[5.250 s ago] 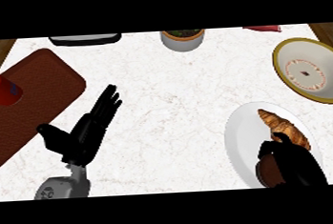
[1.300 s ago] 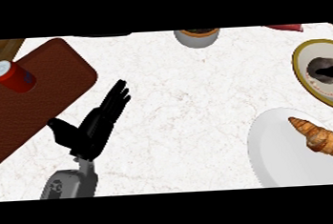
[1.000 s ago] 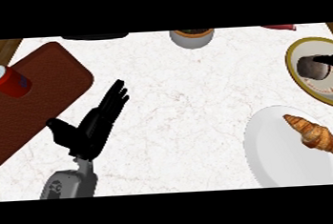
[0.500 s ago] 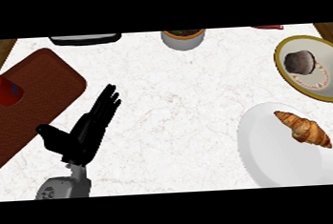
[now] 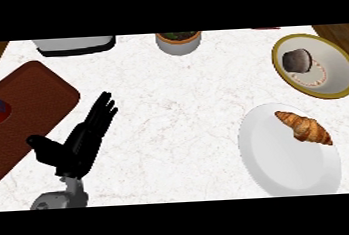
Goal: Pick the cupcake from the plate and place it in the bowl
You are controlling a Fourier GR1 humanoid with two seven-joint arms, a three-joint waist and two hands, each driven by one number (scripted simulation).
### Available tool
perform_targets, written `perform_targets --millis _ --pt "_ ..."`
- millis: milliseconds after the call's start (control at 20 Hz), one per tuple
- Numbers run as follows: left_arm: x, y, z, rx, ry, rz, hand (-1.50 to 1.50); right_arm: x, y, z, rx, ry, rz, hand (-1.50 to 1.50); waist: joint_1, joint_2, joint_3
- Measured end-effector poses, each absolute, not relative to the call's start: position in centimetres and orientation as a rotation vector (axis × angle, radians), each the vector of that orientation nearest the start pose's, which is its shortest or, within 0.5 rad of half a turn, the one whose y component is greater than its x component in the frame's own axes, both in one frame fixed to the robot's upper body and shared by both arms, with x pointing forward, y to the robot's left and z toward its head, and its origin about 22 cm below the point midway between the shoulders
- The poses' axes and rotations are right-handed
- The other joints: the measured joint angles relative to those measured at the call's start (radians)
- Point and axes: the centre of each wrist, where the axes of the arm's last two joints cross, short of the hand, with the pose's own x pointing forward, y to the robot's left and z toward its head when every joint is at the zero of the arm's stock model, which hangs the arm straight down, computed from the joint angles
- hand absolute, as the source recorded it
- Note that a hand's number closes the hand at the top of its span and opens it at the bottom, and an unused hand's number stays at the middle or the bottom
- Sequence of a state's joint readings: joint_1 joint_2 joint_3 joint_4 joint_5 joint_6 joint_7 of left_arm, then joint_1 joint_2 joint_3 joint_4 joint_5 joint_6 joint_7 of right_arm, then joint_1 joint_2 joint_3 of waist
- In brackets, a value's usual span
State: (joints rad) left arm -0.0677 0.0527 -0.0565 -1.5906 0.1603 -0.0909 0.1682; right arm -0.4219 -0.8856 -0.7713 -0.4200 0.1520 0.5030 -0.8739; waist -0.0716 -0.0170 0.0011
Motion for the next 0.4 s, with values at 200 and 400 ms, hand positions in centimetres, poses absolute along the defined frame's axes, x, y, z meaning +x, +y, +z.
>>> perform_targets --millis 200,400 --pt "25.2 22.5 2.1 -0.192 -1.470 -0.050 0.00 17.6 -60.0 6.9 -0.565 -1.903 0.063 1.50 -0.029 -0.008 0.001" --pt "24.9 23.2 2.0 -0.175 -1.470 -0.028 0.00 13.4 -59.9 4.4 -0.568 -1.805 0.107 1.50 -0.051 -0.011 0.002"
